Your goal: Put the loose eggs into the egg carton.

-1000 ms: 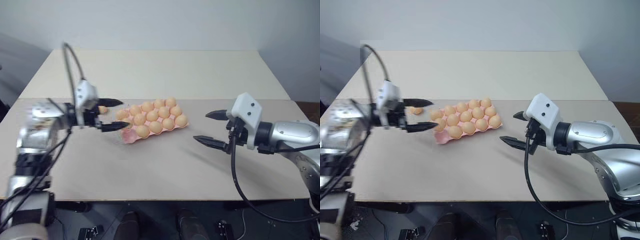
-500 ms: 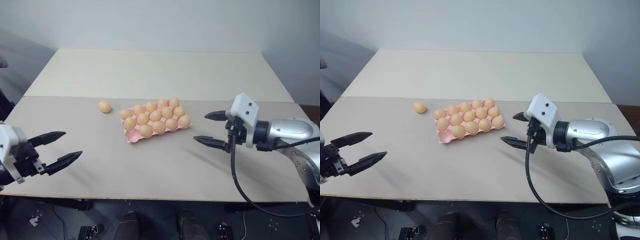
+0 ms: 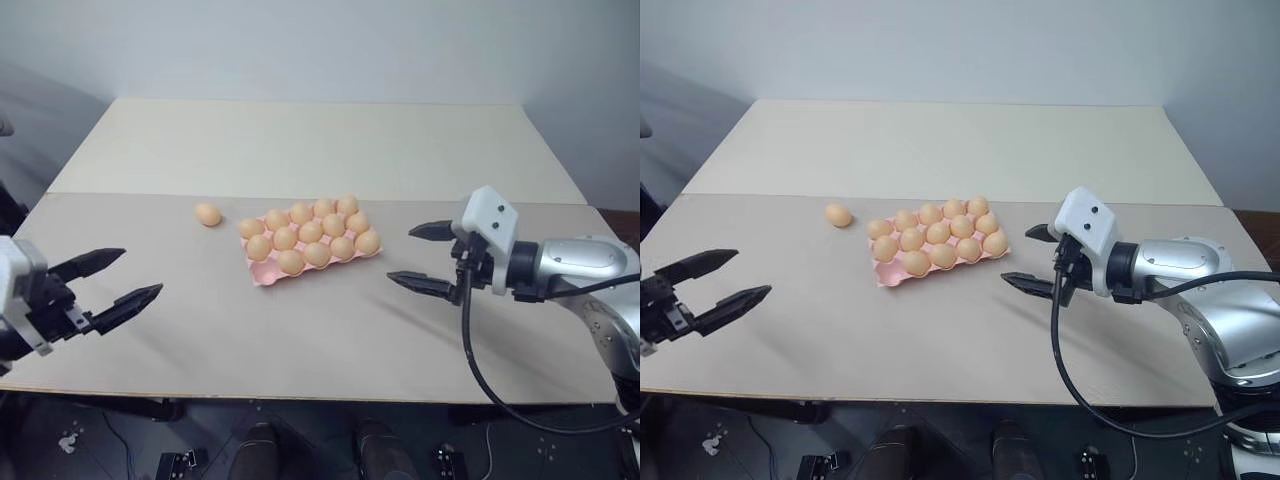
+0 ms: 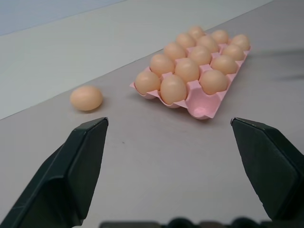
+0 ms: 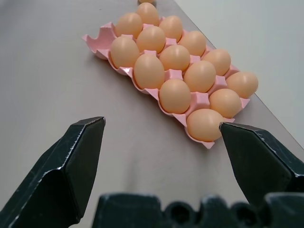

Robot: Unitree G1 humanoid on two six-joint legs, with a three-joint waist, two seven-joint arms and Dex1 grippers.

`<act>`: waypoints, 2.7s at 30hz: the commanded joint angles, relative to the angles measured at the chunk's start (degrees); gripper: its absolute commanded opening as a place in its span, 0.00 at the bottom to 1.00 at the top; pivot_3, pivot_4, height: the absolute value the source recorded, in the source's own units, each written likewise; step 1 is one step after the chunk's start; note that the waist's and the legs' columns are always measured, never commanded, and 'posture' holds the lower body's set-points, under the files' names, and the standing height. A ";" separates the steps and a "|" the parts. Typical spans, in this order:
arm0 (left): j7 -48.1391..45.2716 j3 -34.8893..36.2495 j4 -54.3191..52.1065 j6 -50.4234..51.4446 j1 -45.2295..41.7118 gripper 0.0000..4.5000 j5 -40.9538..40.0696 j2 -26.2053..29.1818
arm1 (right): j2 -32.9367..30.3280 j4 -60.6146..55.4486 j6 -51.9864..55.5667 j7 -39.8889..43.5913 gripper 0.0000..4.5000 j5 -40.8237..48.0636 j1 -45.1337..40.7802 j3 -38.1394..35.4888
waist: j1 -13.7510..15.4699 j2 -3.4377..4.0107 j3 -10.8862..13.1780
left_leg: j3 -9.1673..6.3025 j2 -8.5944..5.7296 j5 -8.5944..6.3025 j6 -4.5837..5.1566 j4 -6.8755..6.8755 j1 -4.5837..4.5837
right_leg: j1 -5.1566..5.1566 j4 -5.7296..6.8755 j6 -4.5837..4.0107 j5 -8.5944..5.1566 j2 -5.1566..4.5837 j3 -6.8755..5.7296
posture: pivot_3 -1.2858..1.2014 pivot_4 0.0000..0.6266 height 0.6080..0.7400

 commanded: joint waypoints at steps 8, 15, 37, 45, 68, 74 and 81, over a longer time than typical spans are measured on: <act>17.79 -26.67 21.36 7.29 -32.61 0.99 14.99 0.78 | 0.19 -1.76 -0.66 -0.88 1.00 0.31 -0.71 -1.79 | 0.45 -0.05 -0.02 | -0.04 -0.05 0.00 0.00 0.03 -0.05 | 0.01 0.04 0.01 0.01 -0.01 -0.05 | 0.52 0.24 1.00; 32.02 -34.77 42.10 10.95 -54.31 0.99 24.04 -10.65 | 0.64 -1.77 -0.69 -1.57 1.00 0.16 -1.21 -1.65 | -0.04 -0.10 -0.04 | -0.10 -0.07 0.01 0.01 0.09 -0.13 | -0.07 0.07 0.01 0.02 0.01 -0.07 | 0.52 0.24 1.00; 51.01 -27.98 81.52 -2.28 -73.07 0.99 28.27 -24.31 | -0.73 -3.44 0.18 -2.75 1.00 1.12 0.01 -4.41 | 0.19 -0.13 -0.04 | -0.22 -0.19 0.03 -0.02 0.21 -0.22 | -0.05 0.10 0.05 0.03 -0.06 -0.12 | 0.52 0.24 1.00; 51.62 -27.47 87.47 -6.78 -75.36 0.75 28.82 -25.03 | -0.47 -3.42 -0.08 -2.96 1.00 1.11 -0.10 -4.38 | 0.14 -0.13 -0.04 | -0.25 -0.21 0.04 -0.02 0.21 -0.22 | -0.04 0.12 0.05 0.03 -0.06 -0.14 | 0.52 0.24 1.00; 1.65 -34.40 24.20 11.61 -43.38 0.47 13.67 0.57 | -1.09 -6.53 0.35 -3.75 1.00 3.61 4.86 -8.02 | -1.11 -0.10 -0.04 | -0.33 -0.13 0.23 -0.36 -0.02 -0.11 | -0.04 0.16 0.04 0.02 -0.02 -0.16 | 0.52 0.24 1.00; -6.21 -36.20 17.68 4.79 -37.70 0.47 11.27 -0.09 | -1.17 -7.02 0.65 -3.83 1.00 4.09 5.36 -8.63 | 0.35 -0.11 -0.04 | -0.33 -0.13 0.25 -0.39 0.06 -0.17 | 0.03 0.09 0.05 0.02 -0.05 -0.23 | 0.52 0.24 1.00; -2.50 -41.55 20.85 3.16 -40.40 0.47 14.96 -5.83 | -1.24 -7.86 1.14 -4.96 1.00 4.74 5.76 -9.30 | 0.25 -0.11 -0.04 | -0.33 -0.13 0.23 -0.36 0.06 -0.18 | 0.02 0.08 0.05 0.03 -0.04 -0.23 | 0.52 0.24 1.00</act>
